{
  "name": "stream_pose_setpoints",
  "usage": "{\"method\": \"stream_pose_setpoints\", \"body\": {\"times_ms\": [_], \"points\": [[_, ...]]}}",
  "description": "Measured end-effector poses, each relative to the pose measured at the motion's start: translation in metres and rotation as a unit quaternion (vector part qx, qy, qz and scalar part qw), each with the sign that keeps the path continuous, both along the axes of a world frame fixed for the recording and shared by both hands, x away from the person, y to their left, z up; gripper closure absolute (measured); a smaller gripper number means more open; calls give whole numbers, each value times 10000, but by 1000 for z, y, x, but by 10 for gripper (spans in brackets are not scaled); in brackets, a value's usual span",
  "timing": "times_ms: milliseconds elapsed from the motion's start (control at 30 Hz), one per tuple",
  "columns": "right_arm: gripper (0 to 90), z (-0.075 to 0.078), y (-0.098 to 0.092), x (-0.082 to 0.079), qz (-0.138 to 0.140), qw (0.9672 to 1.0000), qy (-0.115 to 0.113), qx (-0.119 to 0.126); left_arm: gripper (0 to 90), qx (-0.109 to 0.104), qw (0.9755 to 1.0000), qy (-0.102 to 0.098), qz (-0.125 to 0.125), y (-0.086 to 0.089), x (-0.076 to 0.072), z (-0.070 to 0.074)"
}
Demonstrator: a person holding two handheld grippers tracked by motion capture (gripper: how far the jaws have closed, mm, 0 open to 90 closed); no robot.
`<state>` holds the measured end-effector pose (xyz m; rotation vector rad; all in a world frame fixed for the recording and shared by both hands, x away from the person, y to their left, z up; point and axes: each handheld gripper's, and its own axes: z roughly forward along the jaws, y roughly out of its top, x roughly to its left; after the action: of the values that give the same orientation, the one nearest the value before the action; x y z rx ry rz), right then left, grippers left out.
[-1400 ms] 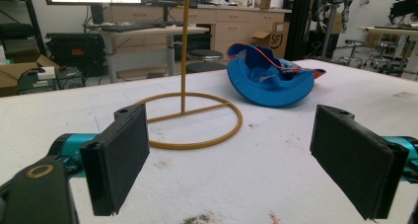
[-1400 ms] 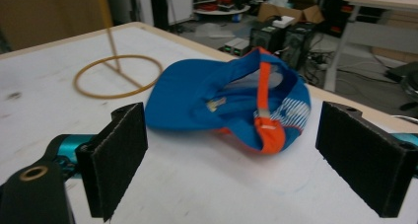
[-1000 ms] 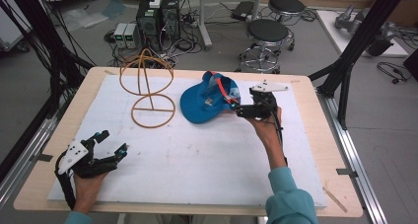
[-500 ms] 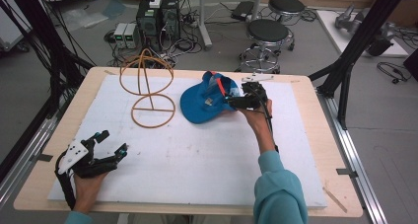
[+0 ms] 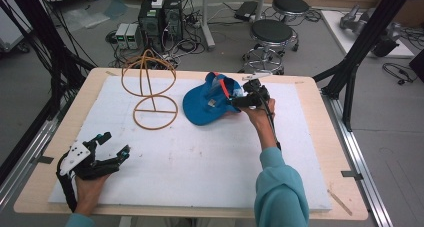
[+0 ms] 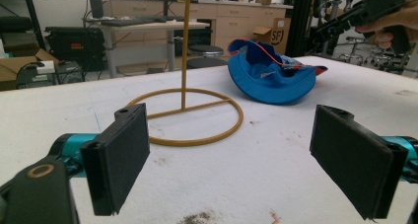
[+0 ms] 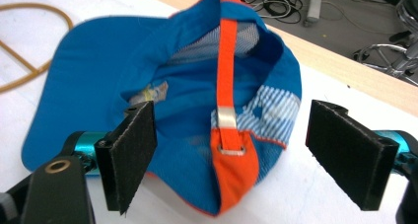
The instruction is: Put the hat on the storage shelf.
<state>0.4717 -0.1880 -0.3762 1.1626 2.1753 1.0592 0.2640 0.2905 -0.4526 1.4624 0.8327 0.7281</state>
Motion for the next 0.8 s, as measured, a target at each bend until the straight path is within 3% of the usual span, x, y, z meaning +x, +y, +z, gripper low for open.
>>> {"method": "stream_pose_setpoints", "body": {"times_ms": [33, 67, 133, 167, 433, 600, 667, 800], "points": [[201, 2, 1, 0, 42, 9999, -121, 78, 156, 0, 10000, 0, 0, 0, 0, 0], [195, 4, 3, 2, 70, 9999, -62, 81, 156, 0, 10000, 3, 0, 0, 0, 0], [190, 7, 7, 7, 133, 9997, 91, -159, 156, 2, 10000, 3, 2, 0, 0, 0], [191, 10, 9, 9, 157, 9995, 54, -261, 156, 5, 10000, 6, -2, 0, 0, 0], [194, 12, 19, 22, 18, 9998, 45, -204, 156, 5, 10000, 3, -4, 0, 0, 0], [250, -10, 29, 31, 89, 9963, 550, -654, 156, -5, 10000, -4, -5, 0, 0, 0], [316, -16, 33, 33, 20, 9946, 589, -851, 155, 2, 10000, -6, -7, 0, 0, 0], [352, -27, 36, 38, -153, 9935, 719, -864, 156, 22, 10000, -30, -11, 0, -1, 0]]}}
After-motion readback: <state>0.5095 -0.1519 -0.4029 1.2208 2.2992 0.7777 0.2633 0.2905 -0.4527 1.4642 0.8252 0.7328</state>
